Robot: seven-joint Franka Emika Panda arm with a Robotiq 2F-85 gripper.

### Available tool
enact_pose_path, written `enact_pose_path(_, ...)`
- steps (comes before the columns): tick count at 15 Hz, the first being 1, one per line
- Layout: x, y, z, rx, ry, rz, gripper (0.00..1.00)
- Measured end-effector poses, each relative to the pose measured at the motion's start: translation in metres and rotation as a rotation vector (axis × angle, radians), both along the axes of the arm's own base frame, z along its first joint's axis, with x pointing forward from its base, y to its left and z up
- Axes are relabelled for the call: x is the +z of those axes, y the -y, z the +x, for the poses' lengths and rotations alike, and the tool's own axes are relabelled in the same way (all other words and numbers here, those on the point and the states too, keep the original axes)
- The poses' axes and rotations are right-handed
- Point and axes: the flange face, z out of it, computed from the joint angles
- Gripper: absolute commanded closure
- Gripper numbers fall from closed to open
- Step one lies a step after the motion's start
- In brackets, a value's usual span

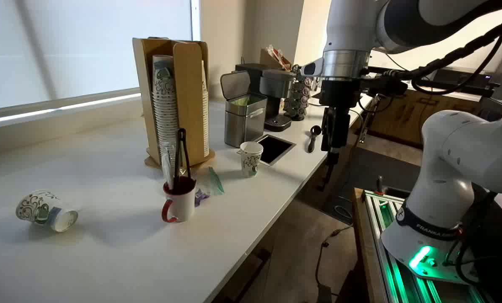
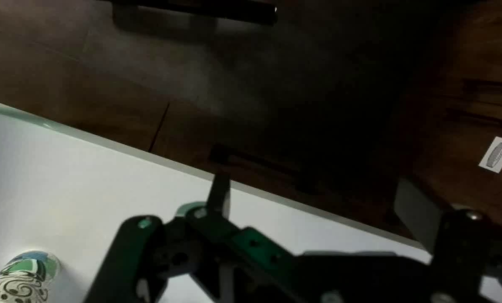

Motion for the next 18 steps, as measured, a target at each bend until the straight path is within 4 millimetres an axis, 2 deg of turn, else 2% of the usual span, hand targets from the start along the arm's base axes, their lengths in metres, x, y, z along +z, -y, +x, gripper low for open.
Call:
enact_pose_path(4,0.0,0.0,0.0,-0.001,0.0,-0.001,0.0)
enact_pose_path(7,0.001,0.008,0.008,-0.052,0.033,0.001,0.0)
enact_pose_path(11,-0.006,0.041,0.031,-0.224,0.091,0.005,0.0)
enact_pose_path(16,-0.029,0.079,0.058,-0.472,0.09,-0.032,0.0)
enact_pose_path(18,-0.038,0.094,0.062,-0.499,0.069,-0.11,0.0)
